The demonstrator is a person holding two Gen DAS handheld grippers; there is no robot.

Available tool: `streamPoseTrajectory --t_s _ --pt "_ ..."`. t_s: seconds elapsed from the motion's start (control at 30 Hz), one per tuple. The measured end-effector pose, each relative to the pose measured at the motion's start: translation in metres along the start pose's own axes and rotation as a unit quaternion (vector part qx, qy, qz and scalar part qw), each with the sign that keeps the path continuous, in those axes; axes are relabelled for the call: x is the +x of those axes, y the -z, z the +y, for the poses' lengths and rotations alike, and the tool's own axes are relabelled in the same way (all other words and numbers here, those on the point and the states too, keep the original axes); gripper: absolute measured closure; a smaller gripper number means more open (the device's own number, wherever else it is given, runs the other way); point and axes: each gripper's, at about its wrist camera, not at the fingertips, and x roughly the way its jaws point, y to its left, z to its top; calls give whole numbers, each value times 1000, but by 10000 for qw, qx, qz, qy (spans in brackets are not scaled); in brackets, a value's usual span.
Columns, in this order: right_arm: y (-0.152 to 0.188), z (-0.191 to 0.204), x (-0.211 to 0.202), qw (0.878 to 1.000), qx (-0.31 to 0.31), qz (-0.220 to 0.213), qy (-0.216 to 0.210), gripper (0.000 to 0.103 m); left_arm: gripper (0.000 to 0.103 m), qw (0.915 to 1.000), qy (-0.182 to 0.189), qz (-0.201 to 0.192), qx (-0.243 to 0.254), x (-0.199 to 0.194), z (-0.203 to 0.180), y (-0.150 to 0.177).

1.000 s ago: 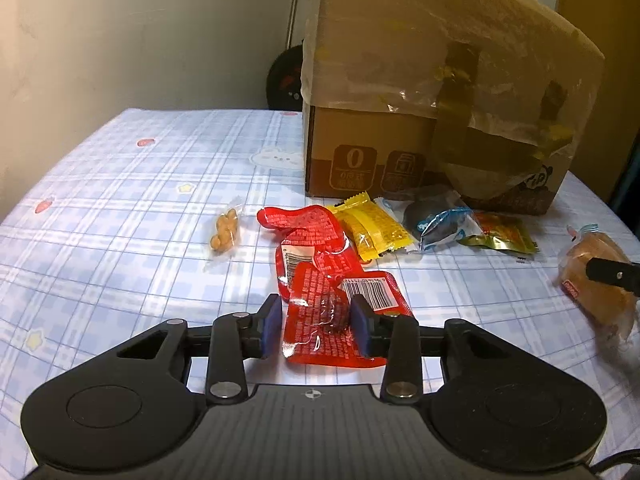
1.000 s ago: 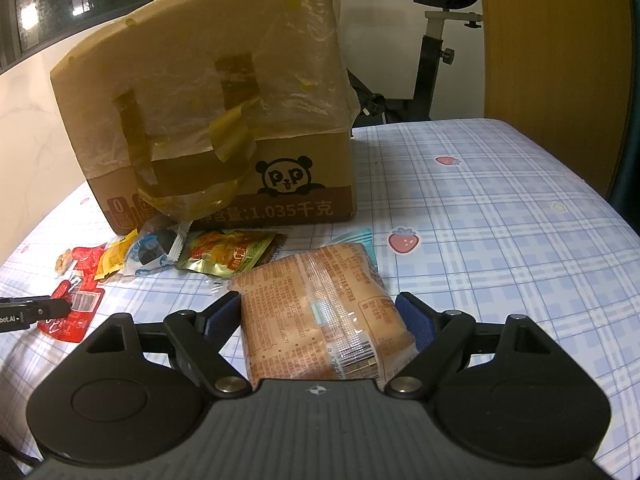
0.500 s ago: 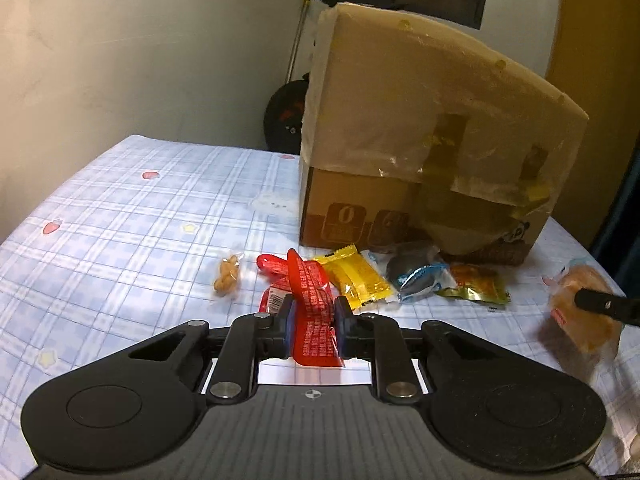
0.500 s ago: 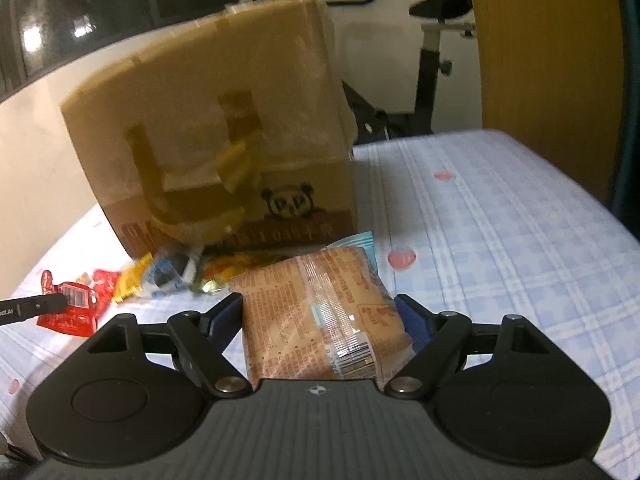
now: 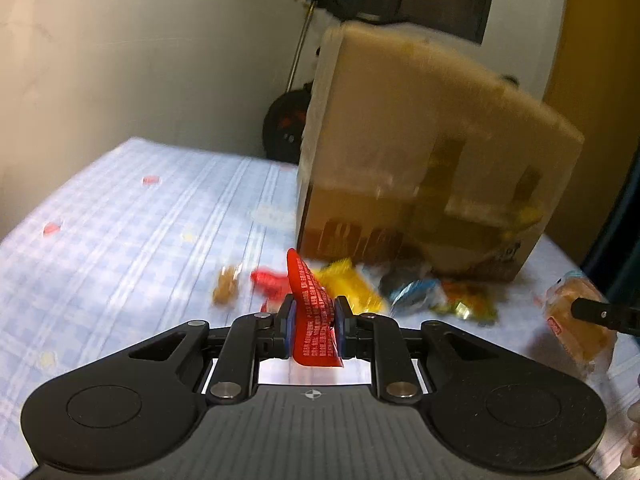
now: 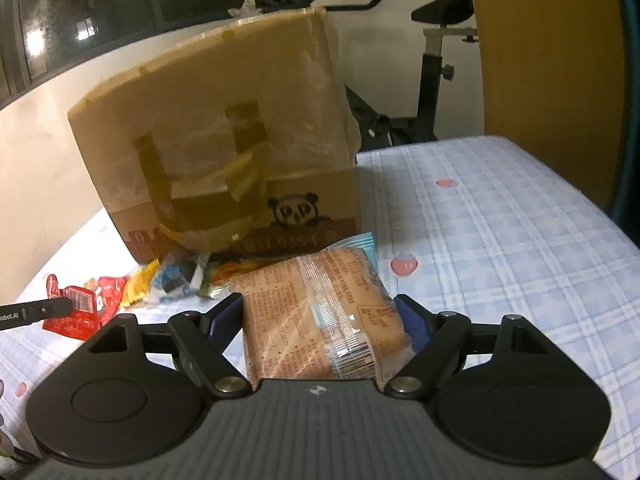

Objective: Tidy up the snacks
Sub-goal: 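Lift the red bag with the left tool while the right tool grasps the brown bread pack, then carry both snacks over the box and open both tools to drop them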

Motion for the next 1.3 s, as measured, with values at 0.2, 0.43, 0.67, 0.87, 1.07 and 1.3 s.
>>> streamPoseTrajectory --t_s 0.2,0.43,0.67,0.87,1.07,1.3 --pt "-41 5 -30 9974 -52 -708 -93 21 83 9968 307 -710 178 -28 -15 -50" --pt "-107 25 -54 9869 -384 -1518 -397 21 83 9885 654 -1309 393 -33 -40 -118" --pt "-178 61 -14 9764 -970 -1800 -700 21 83 9873 836 -1280 436 8 -65 -186" --pt "-212 90 58 9752 -1435 -1549 -656 21 83 9915 677 -952 567 48 -77 -213" --pt "-199 111 101 9701 -2112 -1052 -575 22 78 9930 533 -714 771 63 -72 -215" --pt "-185 107 96 9685 -2123 -1103 -698 21 44 9928 579 -633 839 59 -64 -209"
